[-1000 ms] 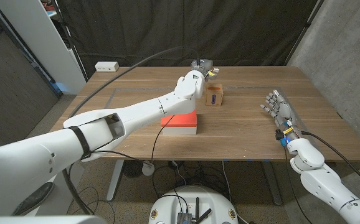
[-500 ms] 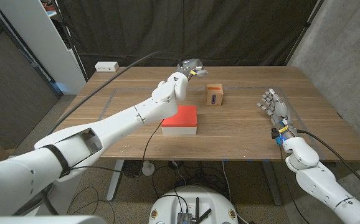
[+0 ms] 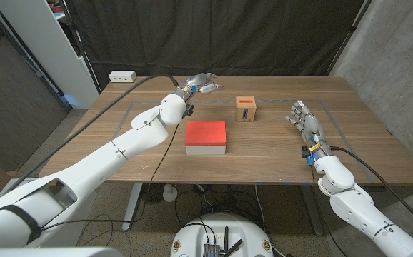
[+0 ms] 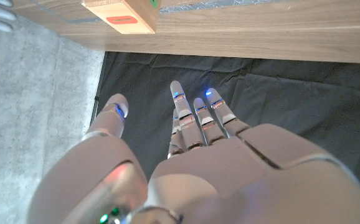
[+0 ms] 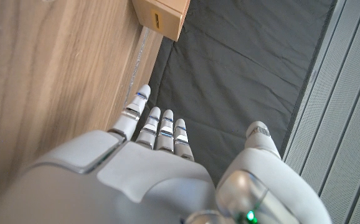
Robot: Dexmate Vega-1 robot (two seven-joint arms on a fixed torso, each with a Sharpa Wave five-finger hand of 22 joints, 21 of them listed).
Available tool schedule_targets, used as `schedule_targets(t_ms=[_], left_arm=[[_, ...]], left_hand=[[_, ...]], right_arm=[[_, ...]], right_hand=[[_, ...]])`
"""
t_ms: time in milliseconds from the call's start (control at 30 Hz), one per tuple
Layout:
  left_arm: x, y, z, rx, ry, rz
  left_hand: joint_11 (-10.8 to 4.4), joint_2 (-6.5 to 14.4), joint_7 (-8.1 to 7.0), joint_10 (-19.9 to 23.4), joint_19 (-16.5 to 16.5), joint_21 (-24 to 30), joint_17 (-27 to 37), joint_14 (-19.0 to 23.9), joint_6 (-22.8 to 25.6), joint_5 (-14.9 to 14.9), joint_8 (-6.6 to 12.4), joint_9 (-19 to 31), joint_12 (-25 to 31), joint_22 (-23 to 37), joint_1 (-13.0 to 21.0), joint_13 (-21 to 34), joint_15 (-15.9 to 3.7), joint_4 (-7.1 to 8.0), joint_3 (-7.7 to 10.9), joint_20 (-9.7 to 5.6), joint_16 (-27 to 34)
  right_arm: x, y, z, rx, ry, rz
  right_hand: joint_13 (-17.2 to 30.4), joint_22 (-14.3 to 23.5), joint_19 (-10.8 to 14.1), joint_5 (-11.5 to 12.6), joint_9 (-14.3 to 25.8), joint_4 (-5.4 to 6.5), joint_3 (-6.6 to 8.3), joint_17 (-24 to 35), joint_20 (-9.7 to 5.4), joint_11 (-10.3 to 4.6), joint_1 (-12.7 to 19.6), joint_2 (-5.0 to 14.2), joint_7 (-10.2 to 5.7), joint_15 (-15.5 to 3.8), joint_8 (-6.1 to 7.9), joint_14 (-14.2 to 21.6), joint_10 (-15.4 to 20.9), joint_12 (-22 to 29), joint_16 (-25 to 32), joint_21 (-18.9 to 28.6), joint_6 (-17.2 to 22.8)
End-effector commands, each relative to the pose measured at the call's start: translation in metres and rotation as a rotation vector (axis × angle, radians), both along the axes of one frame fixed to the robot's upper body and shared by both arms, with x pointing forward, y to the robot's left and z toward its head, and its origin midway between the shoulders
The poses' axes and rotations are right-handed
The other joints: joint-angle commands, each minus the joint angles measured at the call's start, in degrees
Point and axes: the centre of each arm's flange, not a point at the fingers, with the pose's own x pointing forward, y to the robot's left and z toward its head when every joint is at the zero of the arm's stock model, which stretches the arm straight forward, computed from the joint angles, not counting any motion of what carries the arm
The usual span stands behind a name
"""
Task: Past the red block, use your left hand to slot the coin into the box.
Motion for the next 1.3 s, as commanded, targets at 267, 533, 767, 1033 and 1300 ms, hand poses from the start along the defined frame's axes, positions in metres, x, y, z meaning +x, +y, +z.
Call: schedule_targets(t_ms=[267,533,767,1033,1300], left_arm=[[-0.006,0.084,-0.051,-0.322,0.054,-0.293],[0.000,0.099,-0.079,-0.502,0.077,-0.363],[0.003,0.109,-0.096,-0.619,0.052,-0.385],[0.011,0.116,-0.117,-0.729,0.104,-0.434],[0.008,0.119,-0.125,-0.757,0.105,-0.437]], left_hand=[[4.43,-1.3,-3.28,-34.1,-8.1,-10.9,0.3,-13.4,-17.5,-0.6,-0.75,-0.6,-4.4,0.3,-7.4,0.0,1.71,0.34,-4.92,0.20,-5.0],[3.69,-1.4,-2.03,-35.8,-7.5,-12.1,0.2,-14.0,-18.4,-0.6,0.22,-0.6,-4.0,0.3,-8.0,-0.1,1.20,0.17,-5.28,-0.89,-4.7],[2.75,-1.2,-1.40,-33.1,-5.1,-12.6,0.2,-11.7,-16.1,-0.6,0.94,-0.7,-2.9,0.3,-8.3,-0.2,-0.08,-0.03,-5.42,-3.10,-4.0],[2.31,-1.2,-0.87,-31.1,-3.1,-13.0,0.1,-9.8,-13.5,-0.7,1.44,-0.8,-2.3,0.3,-8.4,-0.2,-0.31,-0.19,-5.49,-3.74,-3.6],[2.61,-1.1,-0.67,-29.8,-2.3,-13.3,0.1,-8.7,-12.2,-0.6,1.56,-0.8,-2.0,0.3,-8.4,-0.2,-0.28,-0.26,-5.51,-3.34,-3.5]], right_arm=[[-0.010,0.027,0.013,-0.047,-0.053,0.035],[-0.011,0.025,0.014,-0.047,-0.058,0.042],[-0.011,0.021,0.012,-0.066,-0.059,0.049],[-0.010,0.021,0.004,-0.070,-0.055,0.060],[-0.005,0.025,-0.001,-0.061,-0.046,0.075]], right_hand=[[0.3,0.3,0.3,0.3,0.1,-0.41,0.23,0.0,0.21,0.19,0.1,0.71,-0.18,-0.09,0.22,0.5,0.5,0.2,0.2,0.0,0.3],[0.3,0.3,0.3,0.3,0.1,-0.41,0.23,0.0,0.21,0.19,0.1,0.71,-0.18,-0.09,0.22,0.5,0.5,0.2,0.2,0.0,0.3],[0.3,0.3,0.3,0.3,0.1,-0.41,0.23,0.0,0.21,0.19,0.1,0.71,-0.18,-0.09,0.22,0.5,0.5,0.2,0.2,0.0,0.3],[0.3,0.3,0.3,0.3,0.1,-0.41,0.23,0.0,0.21,0.19,0.1,0.71,-0.18,-0.09,0.22,0.5,0.5,0.2,0.2,0.0,0.3],[0.3,0.3,0.3,0.3,0.1,-0.41,0.23,0.0,0.21,0.19,0.1,0.71,-0.18,-0.09,0.22,0.5,0.5,0.2,0.2,0.0,0.3]])
